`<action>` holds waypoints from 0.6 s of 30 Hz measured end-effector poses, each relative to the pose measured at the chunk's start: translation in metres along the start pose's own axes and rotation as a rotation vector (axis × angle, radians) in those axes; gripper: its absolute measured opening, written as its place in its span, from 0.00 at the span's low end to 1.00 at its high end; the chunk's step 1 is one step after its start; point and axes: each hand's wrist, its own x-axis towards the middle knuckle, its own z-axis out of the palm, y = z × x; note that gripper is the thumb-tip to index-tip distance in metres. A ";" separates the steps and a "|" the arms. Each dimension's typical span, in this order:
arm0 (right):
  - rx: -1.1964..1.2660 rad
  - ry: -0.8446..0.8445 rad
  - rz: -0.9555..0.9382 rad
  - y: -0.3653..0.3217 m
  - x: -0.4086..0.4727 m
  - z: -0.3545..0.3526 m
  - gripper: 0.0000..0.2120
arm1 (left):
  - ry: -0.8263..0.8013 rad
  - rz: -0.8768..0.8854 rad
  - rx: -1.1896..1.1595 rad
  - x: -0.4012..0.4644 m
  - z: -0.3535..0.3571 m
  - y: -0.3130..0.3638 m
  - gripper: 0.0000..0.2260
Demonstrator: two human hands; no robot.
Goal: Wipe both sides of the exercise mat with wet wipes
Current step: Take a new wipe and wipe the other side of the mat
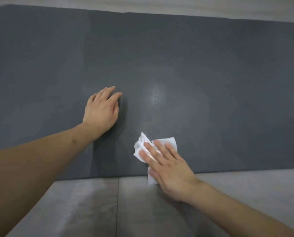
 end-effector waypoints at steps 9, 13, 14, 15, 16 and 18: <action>0.059 -0.007 0.188 0.121 0.123 -0.039 0.27 | -0.046 0.026 -0.009 0.009 0.012 0.033 0.18; 0.124 -0.049 0.371 0.158 0.166 -0.058 0.27 | -0.034 0.037 -0.029 0.014 0.011 0.043 0.18; 0.143 -0.049 0.339 0.149 0.151 -0.054 0.27 | -0.035 0.045 -0.036 0.017 0.011 0.044 0.18; 0.147 -0.041 0.286 0.133 0.126 -0.045 0.27 | -0.037 0.047 -0.046 0.020 0.011 0.046 0.18; 0.117 -0.025 0.225 0.113 0.093 -0.035 0.27 | -0.042 0.046 -0.059 0.022 0.011 0.047 0.19; 0.067 0.005 0.130 0.070 0.018 -0.016 0.27 | -0.057 0.035 -0.091 0.025 0.013 0.052 0.19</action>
